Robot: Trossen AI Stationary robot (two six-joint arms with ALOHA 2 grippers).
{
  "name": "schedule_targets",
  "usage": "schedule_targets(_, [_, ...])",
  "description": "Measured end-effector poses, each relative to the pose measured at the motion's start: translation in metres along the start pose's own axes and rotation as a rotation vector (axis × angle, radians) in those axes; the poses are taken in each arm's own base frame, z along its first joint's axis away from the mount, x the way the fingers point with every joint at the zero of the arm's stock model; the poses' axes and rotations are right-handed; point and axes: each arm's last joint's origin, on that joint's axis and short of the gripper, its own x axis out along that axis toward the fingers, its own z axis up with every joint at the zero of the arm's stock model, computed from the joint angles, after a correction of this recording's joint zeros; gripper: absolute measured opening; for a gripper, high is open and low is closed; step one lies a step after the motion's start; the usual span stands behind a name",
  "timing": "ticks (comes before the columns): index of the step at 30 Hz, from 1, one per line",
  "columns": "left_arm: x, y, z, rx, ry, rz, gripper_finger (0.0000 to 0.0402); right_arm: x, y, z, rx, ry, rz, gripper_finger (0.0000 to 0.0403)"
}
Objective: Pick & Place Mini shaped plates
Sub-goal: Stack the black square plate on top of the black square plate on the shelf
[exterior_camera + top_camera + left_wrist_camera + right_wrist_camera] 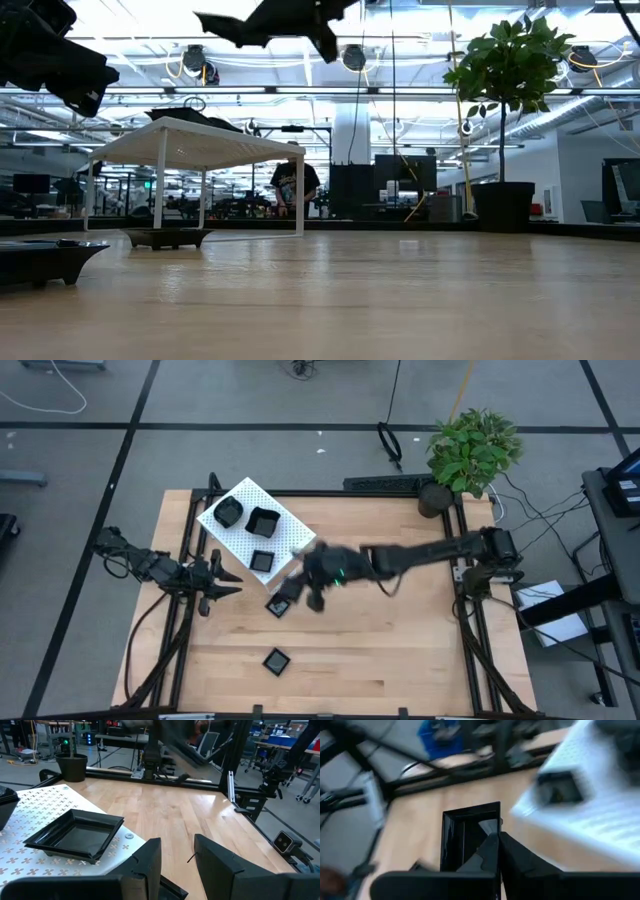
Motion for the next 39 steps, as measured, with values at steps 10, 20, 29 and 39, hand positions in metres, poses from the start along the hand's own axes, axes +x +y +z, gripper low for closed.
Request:
schedule_targets(10, [0.0, 0.0, 0.0, 0.001, 0.002, 0.0, 0.012, -0.012, -0.067, 0.066, 0.019, -0.094, -0.007, 0.0])
schedule_targets(20, [0.0, 0.0, 0.0, 0.001, 0.002, 0.0, 0.012, 0.037, -0.064, 0.066, -0.099, -0.068, 0.078, 0.0])
schedule_targets(29, [0.0, 0.0, 0.0, 0.001, 0.003, -0.007, 0.012, 0.072, -0.077, 0.045, -0.106, -0.038, 0.061, 0.0])
schedule_targets(39, [0.0, 0.0, 0.0, 0.001, 0.004, -0.007, 0.012, 0.082, -0.083, 0.042, -0.132, -0.071, 0.053, 0.0])
